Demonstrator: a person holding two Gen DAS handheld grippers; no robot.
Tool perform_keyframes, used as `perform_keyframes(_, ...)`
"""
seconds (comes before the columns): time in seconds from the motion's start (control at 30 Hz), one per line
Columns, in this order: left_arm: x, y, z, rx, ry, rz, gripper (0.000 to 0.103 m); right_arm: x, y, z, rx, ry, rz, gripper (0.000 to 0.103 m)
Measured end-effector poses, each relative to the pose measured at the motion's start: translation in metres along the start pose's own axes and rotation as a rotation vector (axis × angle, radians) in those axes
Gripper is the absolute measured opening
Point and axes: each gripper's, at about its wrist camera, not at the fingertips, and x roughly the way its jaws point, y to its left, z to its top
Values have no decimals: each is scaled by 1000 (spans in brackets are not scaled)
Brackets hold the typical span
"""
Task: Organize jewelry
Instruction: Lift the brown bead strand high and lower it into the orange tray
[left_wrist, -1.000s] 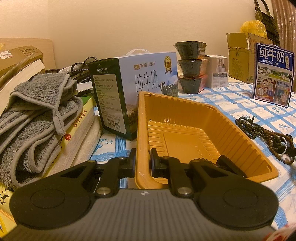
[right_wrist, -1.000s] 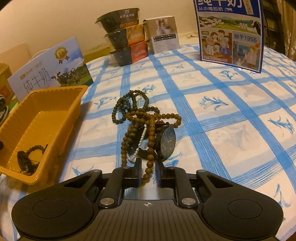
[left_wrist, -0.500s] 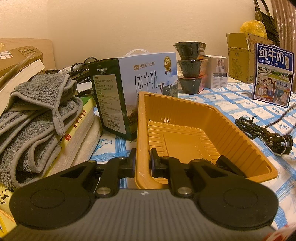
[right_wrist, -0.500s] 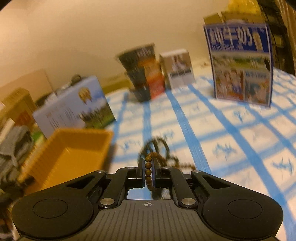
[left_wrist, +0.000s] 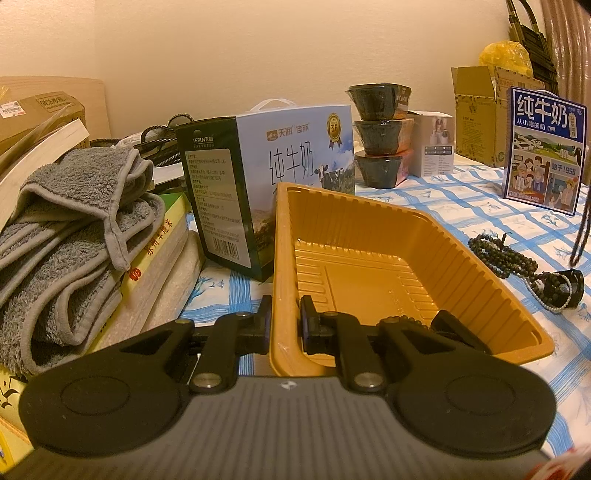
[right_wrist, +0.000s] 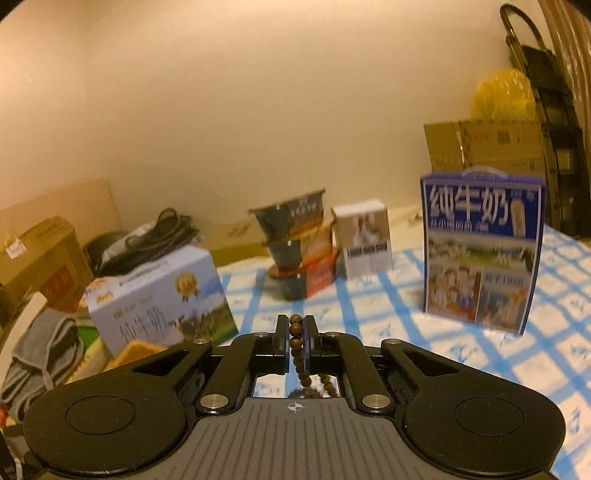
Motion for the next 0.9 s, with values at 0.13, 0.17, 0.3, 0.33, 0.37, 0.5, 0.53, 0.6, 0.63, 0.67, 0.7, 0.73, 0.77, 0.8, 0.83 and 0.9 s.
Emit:
perform_keyframes(0.13,0,0,0,0,0,0,13,-10,9,18,-28,-19,25,7)
perform_keyframes(0.17,0,0,0,-1,0,-1,13,-12,12,22,-35,-22,36,7)
perform_keyframes(0.3,0,0,1,-1,-2,-2,13,-14,29,31,-47,-22,99,7)
perform_keyframes(0.33,0,0,1,-1,-2,-2,13,-14,34,32,-47,-18,120,7)
perform_keyframes(0.37,0,0,1,-1,-1,-2,13,-13,40,32,-46,-14,144,7)
perform_keyframes(0.5,-1,-1,2,-1,-5,-3,13,-8,66,31,-37,5,252,7)
perform_keyframes(0.53,-1,-1,2,-2,-6,-3,13,-5,74,29,-32,15,285,7)
perform_keyframes(0.6,-1,-1,2,-3,-6,-4,13,1,88,25,-26,35,336,7)
perform_keyframes(0.63,-1,-1,2,-3,-7,-4,13,5,96,23,-23,46,361,7)
perform_keyframes(0.67,-1,-1,2,-3,-7,-4,13,10,105,20,-21,58,384,7)
perform_keyframes(0.7,-1,-2,2,-2,-7,-4,13,15,113,18,-18,66,405,7)
perform_keyframes(0.73,-1,-2,2,-3,-6,-3,13,18,121,16,-15,70,425,7)
perform_keyframes(0.77,-1,-1,2,-5,-6,-3,13,22,129,15,-10,76,448,7)
perform_keyframes(0.8,-1,-1,1,-6,-6,-3,13,27,137,13,-3,81,471,7)
perform_keyframes(0.83,-2,-1,1,-6,-6,-2,13,30,146,11,4,87,494,7)
perform_keyframes(0.9,-2,-2,1,-8,-6,-3,13,40,159,6,19,103,528,7)
